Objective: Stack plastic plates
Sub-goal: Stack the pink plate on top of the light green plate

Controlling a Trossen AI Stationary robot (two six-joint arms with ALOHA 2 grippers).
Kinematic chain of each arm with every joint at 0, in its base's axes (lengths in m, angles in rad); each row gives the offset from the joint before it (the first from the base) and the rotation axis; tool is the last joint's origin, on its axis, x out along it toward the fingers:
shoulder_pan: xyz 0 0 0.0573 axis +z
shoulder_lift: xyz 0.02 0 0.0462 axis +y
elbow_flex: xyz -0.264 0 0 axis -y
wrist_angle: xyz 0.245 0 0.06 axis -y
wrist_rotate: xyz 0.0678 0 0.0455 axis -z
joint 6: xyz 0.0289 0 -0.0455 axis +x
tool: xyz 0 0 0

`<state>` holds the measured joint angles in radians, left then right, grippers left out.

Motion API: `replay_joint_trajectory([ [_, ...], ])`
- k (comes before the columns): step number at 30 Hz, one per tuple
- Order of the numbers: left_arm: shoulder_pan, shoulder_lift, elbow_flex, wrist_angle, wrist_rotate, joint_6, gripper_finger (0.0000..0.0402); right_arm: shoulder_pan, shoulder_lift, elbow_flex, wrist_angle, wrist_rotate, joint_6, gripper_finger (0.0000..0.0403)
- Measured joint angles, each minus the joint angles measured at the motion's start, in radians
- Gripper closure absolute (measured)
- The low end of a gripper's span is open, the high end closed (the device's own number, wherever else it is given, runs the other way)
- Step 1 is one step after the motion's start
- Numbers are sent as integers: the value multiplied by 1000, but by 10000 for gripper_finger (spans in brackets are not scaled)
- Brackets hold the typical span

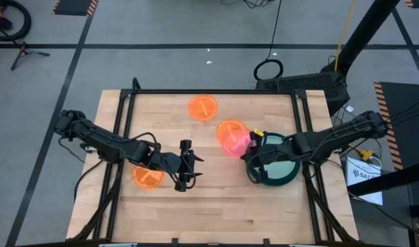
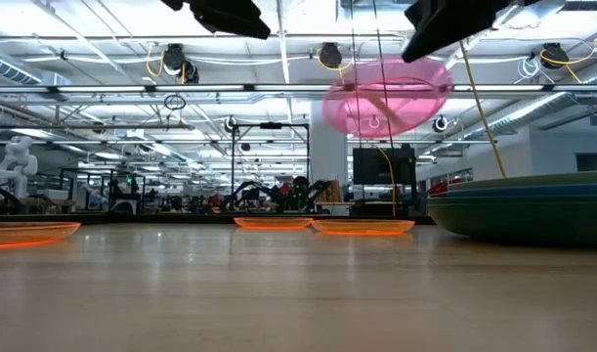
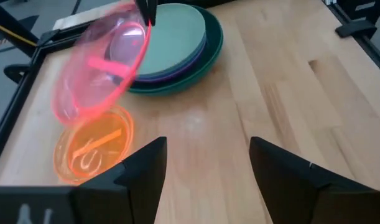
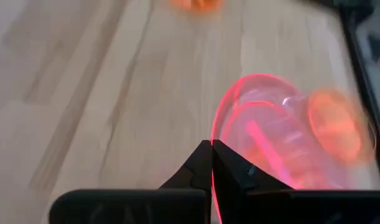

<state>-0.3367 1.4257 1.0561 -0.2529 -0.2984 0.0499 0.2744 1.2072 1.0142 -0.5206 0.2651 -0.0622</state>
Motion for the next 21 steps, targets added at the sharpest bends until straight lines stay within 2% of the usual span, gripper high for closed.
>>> replay_joint_trajectory([
  [8, 2, 0, 0, -85, -18, -11, 167, 40, 0, 70, -299, 2, 226, 403],
  [16, 10, 0, 0, -120, -27, -6, 167, 81, 1, 76, -484, -5, 455, 403],
  [21, 10, 0, 0, -120, -27, -11, 167, 118, 1, 76, -532, -7, 573, 403],
])
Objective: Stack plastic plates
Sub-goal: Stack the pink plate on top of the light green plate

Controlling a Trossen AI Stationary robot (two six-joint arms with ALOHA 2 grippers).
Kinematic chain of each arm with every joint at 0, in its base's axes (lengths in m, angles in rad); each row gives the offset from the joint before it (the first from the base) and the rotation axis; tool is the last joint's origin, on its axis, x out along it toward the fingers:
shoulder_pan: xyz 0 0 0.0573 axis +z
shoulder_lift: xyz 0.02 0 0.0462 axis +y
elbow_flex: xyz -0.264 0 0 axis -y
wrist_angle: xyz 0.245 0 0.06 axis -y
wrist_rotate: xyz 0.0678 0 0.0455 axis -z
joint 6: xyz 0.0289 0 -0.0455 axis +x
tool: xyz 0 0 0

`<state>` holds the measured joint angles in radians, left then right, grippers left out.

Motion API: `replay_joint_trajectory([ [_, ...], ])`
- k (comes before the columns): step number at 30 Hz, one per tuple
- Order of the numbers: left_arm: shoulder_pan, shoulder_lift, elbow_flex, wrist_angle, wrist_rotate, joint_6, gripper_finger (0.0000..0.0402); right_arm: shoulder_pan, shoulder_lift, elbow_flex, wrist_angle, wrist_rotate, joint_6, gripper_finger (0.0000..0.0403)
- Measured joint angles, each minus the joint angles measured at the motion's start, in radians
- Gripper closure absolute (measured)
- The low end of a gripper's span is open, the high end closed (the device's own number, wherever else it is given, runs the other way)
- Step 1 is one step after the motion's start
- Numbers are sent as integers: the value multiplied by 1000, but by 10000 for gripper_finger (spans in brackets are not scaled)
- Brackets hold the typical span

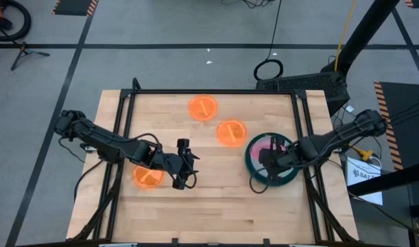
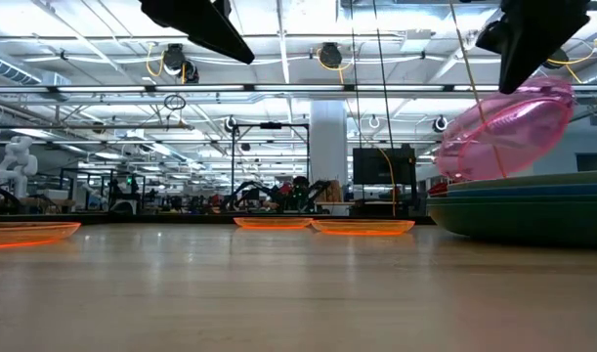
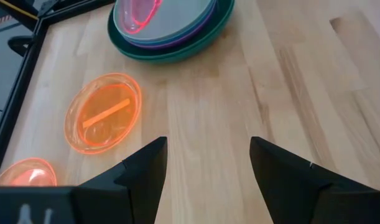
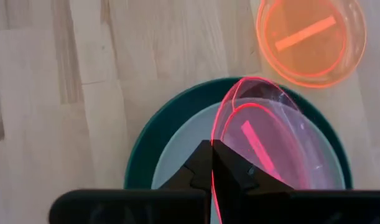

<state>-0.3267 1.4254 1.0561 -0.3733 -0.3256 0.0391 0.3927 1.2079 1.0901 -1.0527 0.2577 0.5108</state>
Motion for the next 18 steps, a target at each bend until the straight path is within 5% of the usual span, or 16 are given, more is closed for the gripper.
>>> replay_joint_trajectory([
  [18, 0, 0, 0, -57, 0, -42, 167, 54, 1, -1, -1, 0, 140, 400],
])
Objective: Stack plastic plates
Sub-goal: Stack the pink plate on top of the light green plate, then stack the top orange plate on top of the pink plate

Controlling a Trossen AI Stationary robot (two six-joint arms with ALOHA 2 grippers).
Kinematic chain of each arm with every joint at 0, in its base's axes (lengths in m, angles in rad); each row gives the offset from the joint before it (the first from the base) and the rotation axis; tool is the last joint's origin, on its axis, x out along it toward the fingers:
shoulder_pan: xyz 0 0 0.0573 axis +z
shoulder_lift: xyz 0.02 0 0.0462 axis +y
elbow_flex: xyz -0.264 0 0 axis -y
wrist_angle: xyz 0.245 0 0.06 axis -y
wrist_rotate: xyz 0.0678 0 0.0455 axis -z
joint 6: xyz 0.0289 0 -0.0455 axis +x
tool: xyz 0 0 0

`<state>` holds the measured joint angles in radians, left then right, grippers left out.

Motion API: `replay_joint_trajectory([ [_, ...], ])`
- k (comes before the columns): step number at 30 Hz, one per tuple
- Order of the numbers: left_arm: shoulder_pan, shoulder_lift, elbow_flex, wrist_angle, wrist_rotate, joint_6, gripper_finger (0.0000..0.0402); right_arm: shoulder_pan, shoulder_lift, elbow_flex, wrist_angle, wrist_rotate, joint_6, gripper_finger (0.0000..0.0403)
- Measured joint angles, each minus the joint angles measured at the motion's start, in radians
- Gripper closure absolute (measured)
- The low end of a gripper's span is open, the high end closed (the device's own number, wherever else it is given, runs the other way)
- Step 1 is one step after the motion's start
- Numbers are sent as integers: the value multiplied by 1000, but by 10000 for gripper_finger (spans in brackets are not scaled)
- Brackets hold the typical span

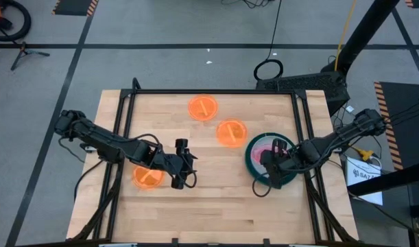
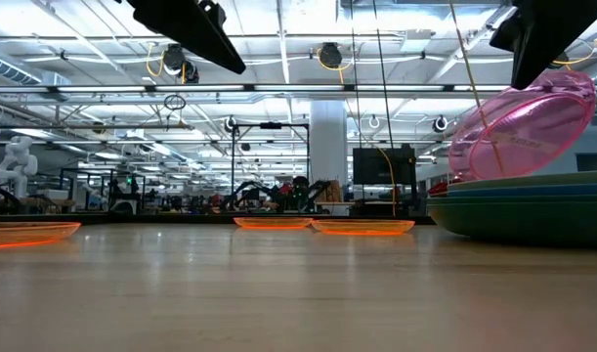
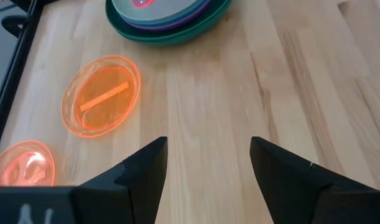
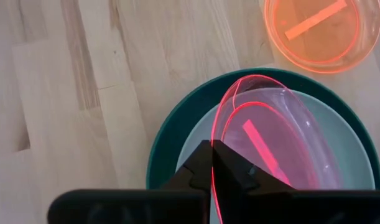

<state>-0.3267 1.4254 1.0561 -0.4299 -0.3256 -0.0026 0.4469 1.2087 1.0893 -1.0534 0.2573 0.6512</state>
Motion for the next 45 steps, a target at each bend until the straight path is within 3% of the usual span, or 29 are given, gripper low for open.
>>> replay_joint_trajectory([
  [24, 0, 0, 0, -1, 0, -8, 167, 0, 0, 0, -16, 11, 69, 355],
  [30, 0, 0, 0, -1, 0, -26, 167, 6, 0, 0, 24, 88, 20, 355],
  [38, 0, 0, 0, -1, 0, -60, 167, 48, 1, -1, 138, 284, -135, 355],
  [45, 0, 5, 0, 15, 0, -93, 167, 110, -28, -139, 452, 373, -375, 355],
])
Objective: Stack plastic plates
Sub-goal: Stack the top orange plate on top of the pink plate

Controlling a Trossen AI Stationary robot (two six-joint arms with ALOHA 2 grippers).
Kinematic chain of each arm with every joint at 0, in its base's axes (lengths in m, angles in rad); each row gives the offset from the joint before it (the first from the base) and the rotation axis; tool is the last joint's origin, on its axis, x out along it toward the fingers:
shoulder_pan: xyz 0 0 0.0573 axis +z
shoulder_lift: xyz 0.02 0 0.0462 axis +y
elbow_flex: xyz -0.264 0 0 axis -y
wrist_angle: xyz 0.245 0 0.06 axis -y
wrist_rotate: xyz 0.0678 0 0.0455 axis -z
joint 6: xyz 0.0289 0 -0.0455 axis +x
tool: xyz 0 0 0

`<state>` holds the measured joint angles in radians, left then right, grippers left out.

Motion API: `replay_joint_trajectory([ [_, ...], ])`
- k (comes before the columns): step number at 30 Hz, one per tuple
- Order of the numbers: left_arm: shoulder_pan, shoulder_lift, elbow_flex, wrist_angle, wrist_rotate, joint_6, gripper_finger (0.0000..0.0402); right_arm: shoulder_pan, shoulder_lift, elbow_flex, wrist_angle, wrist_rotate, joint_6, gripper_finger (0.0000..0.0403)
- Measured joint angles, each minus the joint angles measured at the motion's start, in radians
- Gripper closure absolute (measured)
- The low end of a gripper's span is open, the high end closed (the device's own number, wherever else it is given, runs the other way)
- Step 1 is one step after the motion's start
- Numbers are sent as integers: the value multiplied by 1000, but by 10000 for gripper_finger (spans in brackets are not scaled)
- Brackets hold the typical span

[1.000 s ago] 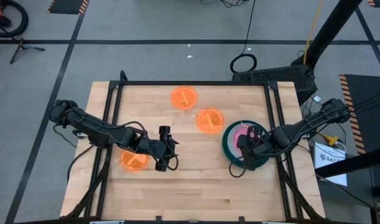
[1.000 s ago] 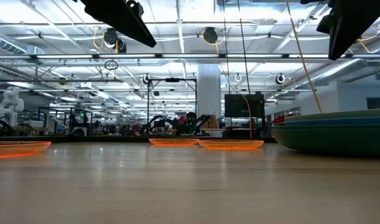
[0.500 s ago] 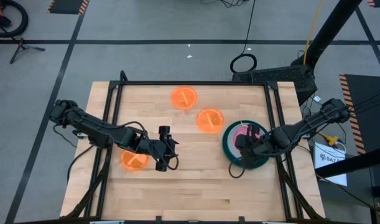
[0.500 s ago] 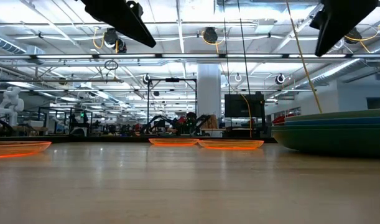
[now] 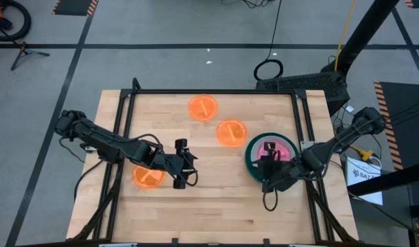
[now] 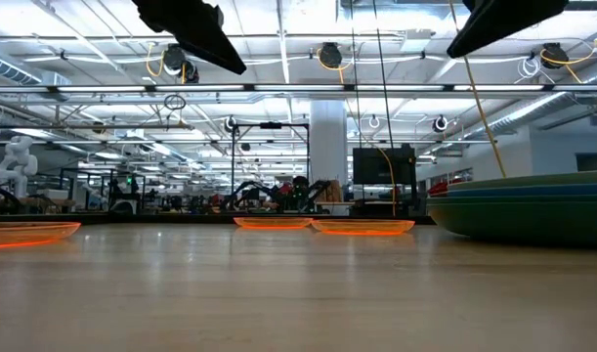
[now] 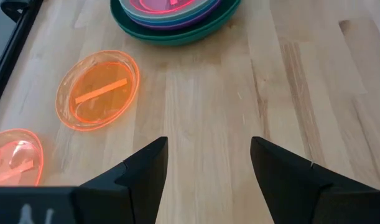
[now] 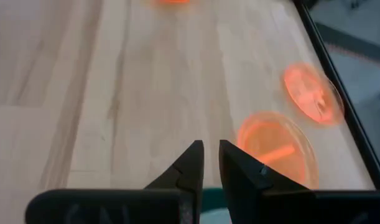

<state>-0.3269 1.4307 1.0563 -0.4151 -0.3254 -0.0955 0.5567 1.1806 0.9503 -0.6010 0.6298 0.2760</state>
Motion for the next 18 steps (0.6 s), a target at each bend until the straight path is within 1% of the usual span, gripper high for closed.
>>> replay_joint_trajectory([
  [5, 6, 25, 0, 39, -5, 1, 167, -1, -82, -132, 185, 4, -112, 355],
  [9, 34, 42, 0, 64, -15, 15, 167, -10, -195, -246, 373, 3, -249, 355],
  [14, 97, 52, 0, 79, -17, 15, 167, -39, -341, -396, 620, -8, -424, 355],
  [18, 166, 65, 0, 97, -16, 26, 167, -92, -436, -495, 792, -126, -506, 355],
])
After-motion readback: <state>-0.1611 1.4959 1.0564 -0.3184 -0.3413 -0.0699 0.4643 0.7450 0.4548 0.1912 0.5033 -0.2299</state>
